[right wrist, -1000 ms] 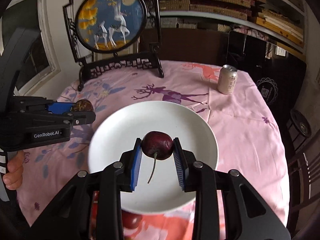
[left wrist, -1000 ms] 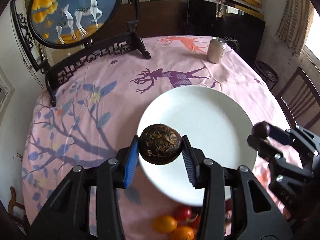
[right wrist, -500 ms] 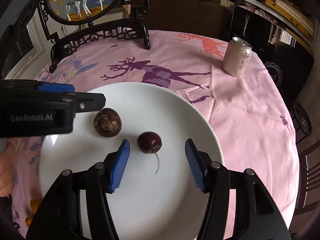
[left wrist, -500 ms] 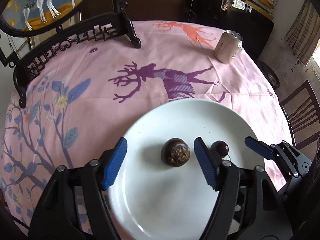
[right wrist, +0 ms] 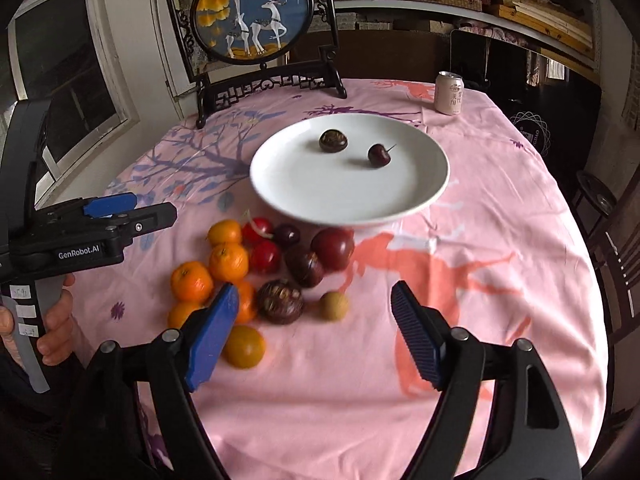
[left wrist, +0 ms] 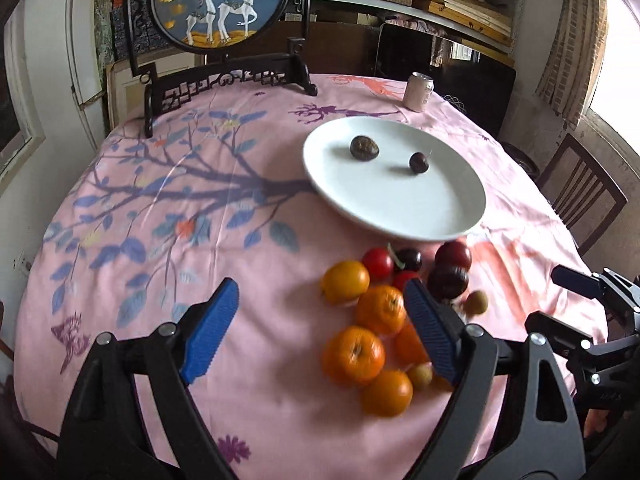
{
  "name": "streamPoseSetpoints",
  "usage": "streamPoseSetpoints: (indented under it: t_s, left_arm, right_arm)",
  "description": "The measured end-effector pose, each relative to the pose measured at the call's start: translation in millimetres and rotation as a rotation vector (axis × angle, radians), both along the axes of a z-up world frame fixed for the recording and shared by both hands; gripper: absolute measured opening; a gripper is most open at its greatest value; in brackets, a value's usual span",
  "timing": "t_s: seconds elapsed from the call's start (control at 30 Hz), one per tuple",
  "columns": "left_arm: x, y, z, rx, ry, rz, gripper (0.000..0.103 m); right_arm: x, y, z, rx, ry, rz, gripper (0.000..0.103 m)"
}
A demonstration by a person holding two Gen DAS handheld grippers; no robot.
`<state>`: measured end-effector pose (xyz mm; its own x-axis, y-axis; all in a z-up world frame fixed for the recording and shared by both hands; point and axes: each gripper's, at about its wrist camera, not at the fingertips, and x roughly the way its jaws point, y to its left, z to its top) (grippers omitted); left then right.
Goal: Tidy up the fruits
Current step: 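Grasp a round orange with the right tool while the left tool grasps a small orange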
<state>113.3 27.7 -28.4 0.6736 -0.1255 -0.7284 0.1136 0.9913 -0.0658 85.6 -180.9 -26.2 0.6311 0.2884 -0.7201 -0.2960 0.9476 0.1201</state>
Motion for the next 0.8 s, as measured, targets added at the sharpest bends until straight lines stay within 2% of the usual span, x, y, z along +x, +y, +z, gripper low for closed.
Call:
streamPoseSetpoints:
  t_s: [0.1, 0.23, 0.5, 0.53, 0.57, 0.63, 0.7, 0.73, 0.8]
  left_arm:
    - [-24.8, 5.3, -12.4, 0.03, 0.008, 0.011, 0.086]
    - [-43.6, 8.2, -20.3, 0.025, 0.033, 0.005, 0.086]
    - [-56.5, -1.7, -32.7, 0.055, 0.052, -0.017, 0.086]
    - [-56.5, -2.8, -34.8, 0.056, 0.06, -0.022, 0.086]
    - [-55.5, -3.0, -36.7, 0.057, 0.067, -0.023, 0.086]
    - [-55.6, -3.2, -39.6, 0.05, 0.079, -0.026, 0.086]
    - [-56.1, -3.7, -41.1, 0.039, 0.087, -0.033, 0.086]
    - [-56.4, -4.7, -41.9, 0.038, 0.091, -0.037, 0.086]
    - [-56.8, -7.5, -42.9, 0.039, 0.098, -0.049, 0.086]
  right_arm:
    - [-16.2, 9.4, -6.5, 0.001, 0.022, 0.011, 0.079]
    - [-23.2, 23.1, -11.9, -0.011, 0.042, 0.029, 0.079]
    - [-24.7, 43.8, -33.6, -0.046, 0.062, 0.066, 0.079]
    - [-23.0, 45.5, -37.6, -0.042, 0.066, 0.072, 0.076]
    - [-20.4, 46.7, -41.4, -0.032, 0.076, 0.08, 0.065]
    - [-12.2, 48.8, -49.5, -0.002, 0.115, 0.099, 0.051]
    - [-4.0, 50.4, -57.8, 0.018, 0.141, 0.105, 0.045]
    - [0.1, 52.1, -62.9, 0.015, 0.155, 0.108, 0.036]
    - [1.0, 51.6, -63.7, 0.022, 0.157, 0.105, 0.035]
